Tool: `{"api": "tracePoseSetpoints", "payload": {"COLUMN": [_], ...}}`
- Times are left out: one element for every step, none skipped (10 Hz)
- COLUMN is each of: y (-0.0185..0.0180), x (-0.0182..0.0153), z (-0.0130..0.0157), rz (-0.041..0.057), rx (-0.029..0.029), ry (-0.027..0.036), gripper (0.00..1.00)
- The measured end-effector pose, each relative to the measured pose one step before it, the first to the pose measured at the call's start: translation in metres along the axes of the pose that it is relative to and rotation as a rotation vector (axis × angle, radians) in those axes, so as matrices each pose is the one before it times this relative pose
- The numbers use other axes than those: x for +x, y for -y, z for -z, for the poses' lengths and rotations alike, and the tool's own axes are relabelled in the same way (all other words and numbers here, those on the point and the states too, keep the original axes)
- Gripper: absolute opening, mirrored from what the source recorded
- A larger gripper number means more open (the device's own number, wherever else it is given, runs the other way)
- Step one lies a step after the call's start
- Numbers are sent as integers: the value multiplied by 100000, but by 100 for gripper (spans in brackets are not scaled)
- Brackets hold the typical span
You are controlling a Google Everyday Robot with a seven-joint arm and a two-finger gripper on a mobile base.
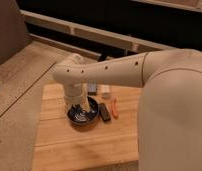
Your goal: Place the white sponge in the ceramic bowl
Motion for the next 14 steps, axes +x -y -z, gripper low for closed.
{"api": "tracePoseSetpoints", "payload": {"y": [4, -1, -3, 1, -3, 3, 0, 1, -2, -2, -15, 67, 241, 159], "x": [0, 0, -1, -2, 1, -3, 1, -1, 0, 0, -30, -138, -649, -1323], "z": [1, -3, 10, 11, 0, 2, 0, 2, 0, -4, 84, 142, 487, 1177], "rz": [-5, -1, 7, -2, 2, -3, 3, -1, -6, 12, 182, 82, 430, 2241], "rx": [1, 2, -4, -4, -2, -1, 3, -3, 0, 1, 139, 631, 1361, 859], "ry": [1, -5, 19, 21, -2, 9, -2, 4, 0, -4, 261, 699, 2750, 5042], "gripper": [65, 65, 65, 65, 65, 65, 65, 65, 65, 65, 65, 65, 65, 65]}}
